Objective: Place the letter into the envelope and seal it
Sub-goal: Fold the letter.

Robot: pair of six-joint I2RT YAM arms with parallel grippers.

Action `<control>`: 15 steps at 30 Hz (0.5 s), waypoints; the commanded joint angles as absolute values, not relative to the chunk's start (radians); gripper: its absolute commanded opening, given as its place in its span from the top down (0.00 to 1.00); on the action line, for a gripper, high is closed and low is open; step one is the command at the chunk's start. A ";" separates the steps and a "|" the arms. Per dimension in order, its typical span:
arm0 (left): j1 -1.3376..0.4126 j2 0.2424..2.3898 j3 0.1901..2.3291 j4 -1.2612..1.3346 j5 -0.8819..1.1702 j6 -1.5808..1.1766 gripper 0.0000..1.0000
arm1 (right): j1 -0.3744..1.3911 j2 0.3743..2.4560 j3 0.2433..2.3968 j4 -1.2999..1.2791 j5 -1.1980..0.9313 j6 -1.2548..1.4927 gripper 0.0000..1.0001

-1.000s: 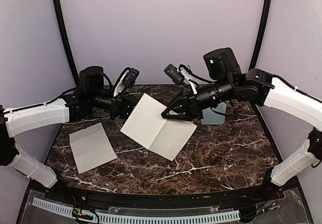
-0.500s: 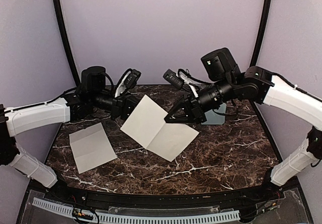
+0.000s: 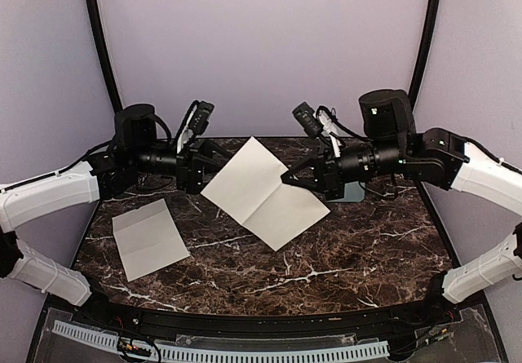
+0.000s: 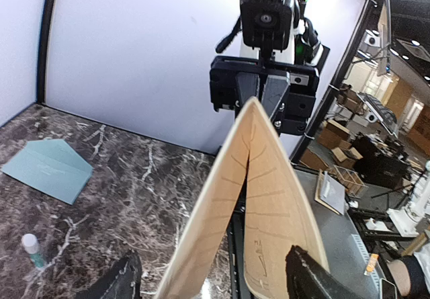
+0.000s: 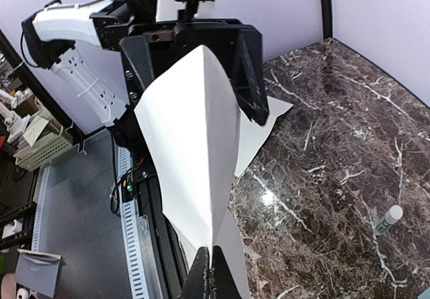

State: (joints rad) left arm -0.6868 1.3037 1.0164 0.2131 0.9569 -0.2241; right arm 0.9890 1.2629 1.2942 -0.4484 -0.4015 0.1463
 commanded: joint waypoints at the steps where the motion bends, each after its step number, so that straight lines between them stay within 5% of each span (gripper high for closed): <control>1: -0.638 1.155 0.950 0.296 0.765 -0.229 0.24 | 0.994 1.188 1.219 -0.260 -0.271 0.219 1.00; 9: -0.575 1.023 0.856 0.430 0.649 -0.262 0.17 | 0.994 1.144 1.130 -0.102 -0.132 0.287 1.00; 15: -0.576 1.094 0.863 0.474 0.751 -0.329 0.14 | 0.994 1.116 1.058 0.080 -0.163 0.316 1.00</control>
State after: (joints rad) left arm -0.5770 1.0458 0.8722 0.3965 0.6907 -0.2665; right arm 0.9890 1.1519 1.1080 -0.1253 -0.1635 0.2756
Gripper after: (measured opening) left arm 0.859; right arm 0.003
